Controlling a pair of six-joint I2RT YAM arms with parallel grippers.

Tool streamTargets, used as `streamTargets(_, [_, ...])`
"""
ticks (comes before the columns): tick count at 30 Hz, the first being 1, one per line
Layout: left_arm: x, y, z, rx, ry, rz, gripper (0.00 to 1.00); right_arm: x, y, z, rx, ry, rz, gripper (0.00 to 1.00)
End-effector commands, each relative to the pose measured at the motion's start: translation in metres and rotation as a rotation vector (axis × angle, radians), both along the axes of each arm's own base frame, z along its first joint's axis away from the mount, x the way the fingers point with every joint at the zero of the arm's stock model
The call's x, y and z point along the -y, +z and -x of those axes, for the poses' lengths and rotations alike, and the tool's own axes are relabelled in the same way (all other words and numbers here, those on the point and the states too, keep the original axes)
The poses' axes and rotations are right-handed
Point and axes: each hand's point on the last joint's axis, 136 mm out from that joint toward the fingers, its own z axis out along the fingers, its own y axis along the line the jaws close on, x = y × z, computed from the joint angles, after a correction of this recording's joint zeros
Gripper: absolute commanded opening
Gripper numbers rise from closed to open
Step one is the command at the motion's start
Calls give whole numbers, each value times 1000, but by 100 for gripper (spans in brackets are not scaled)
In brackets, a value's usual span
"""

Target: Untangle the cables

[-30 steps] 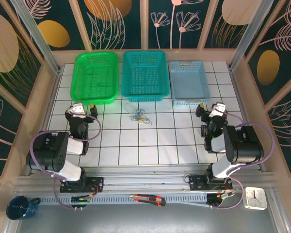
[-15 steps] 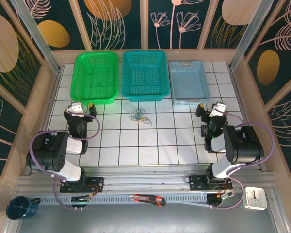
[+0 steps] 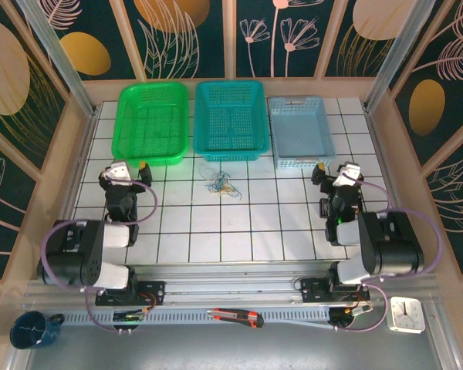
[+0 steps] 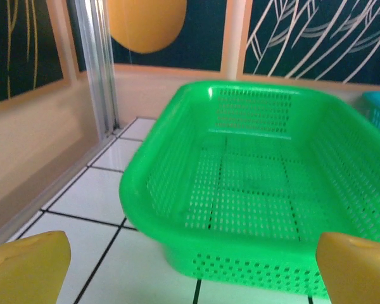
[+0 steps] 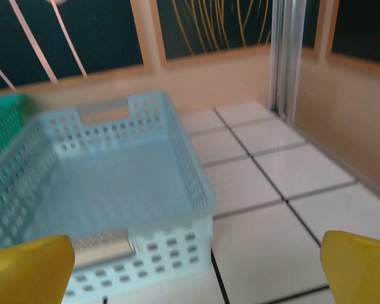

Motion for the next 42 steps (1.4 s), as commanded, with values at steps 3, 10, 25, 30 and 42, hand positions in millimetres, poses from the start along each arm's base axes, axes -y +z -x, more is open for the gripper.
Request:
streamTargets(3, [-9,29,0,41,45,32,99,13,48,4,26,-86,-72,99])
streamTargets(10, [7,87,-11,78,-45,165,99,18,96,-7,-69,-100,-423,99])
streamTargets(25, [100,88,3,-69,-386,508,99,-245,25,2,-500,681,-422,93])
streamTargets(30, [111,59,0,-160,-380,543,99,-310,-19,-4,-608,753,-356,91])
streamTargets(42, [115,56,1,-171,-398,561,99,-367,-70,-20,-645,763,-326,91])
